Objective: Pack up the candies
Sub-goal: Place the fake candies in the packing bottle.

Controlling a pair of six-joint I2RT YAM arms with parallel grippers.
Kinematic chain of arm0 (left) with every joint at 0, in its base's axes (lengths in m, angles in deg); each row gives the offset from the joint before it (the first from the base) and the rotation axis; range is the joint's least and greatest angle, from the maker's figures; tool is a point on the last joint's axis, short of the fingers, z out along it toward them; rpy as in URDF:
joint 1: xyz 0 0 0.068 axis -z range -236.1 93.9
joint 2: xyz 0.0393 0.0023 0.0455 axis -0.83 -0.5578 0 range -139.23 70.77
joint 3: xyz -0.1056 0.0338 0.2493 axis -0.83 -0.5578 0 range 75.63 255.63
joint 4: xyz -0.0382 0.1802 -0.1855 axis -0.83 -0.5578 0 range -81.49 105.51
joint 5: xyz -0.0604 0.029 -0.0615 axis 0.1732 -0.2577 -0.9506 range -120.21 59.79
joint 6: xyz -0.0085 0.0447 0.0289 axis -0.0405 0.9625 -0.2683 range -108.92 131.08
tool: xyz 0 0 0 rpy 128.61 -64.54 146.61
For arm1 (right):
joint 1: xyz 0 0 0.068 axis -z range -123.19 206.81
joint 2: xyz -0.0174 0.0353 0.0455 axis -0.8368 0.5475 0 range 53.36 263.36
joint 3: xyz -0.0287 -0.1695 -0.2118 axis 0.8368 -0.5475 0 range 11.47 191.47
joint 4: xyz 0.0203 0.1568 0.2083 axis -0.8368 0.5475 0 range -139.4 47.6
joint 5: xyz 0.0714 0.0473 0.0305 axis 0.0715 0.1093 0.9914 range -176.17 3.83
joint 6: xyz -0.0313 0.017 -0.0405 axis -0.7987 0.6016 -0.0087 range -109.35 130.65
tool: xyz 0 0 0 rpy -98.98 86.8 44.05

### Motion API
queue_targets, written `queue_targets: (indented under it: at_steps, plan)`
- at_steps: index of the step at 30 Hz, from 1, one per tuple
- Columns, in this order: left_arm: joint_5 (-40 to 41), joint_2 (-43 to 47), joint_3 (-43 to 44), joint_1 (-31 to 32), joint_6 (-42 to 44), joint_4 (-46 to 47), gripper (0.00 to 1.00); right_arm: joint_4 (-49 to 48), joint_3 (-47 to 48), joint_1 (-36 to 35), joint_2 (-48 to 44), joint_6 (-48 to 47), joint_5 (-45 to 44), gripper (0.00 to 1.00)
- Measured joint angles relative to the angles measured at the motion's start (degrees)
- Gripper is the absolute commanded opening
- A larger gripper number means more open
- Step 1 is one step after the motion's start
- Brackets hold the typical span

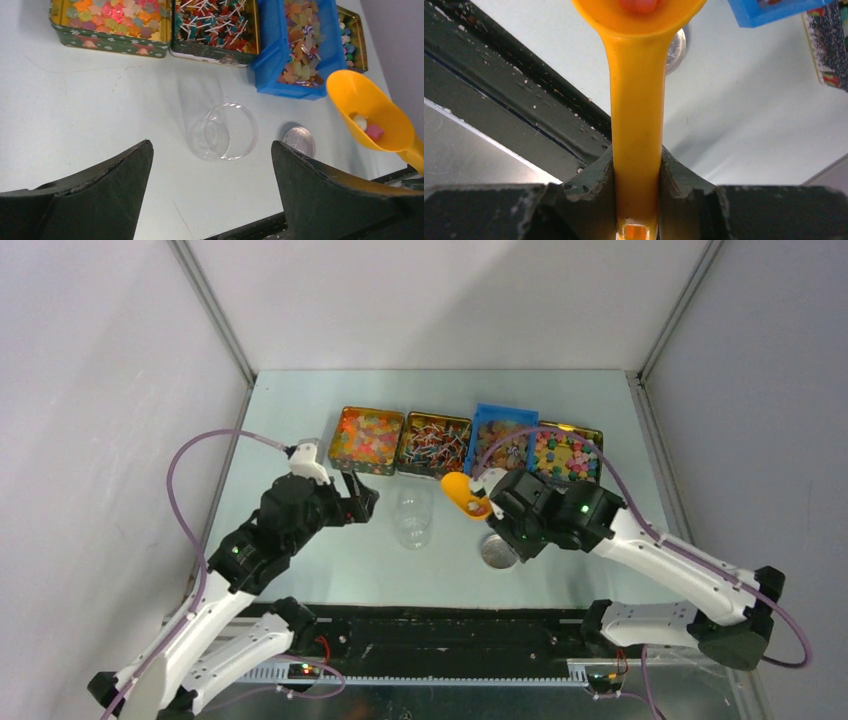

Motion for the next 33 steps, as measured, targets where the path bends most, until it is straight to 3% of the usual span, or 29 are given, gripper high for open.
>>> queue_targets:
  at_steps: [7, 19, 33]
  plan:
    - [1.49, 2.34, -1.03, 0.02, 3.58, -2.67, 0.95, 0.42, 3.26, -4.98, 7.1, -3.93, -0.96, 0.0]
    - [1.49, 3.23, -4.31, 0.02, 6.67, -5.81, 0.93, 1.31, 10.88, -6.56, 17.7, -12.13, -3.02, 0.0]
    - [1.44, 1.07, -4.94, 0.02, 7.76, -6.36, 0.93, 5.95, 15.93, -9.81, 23.67, -13.42, -7.63, 0.0]
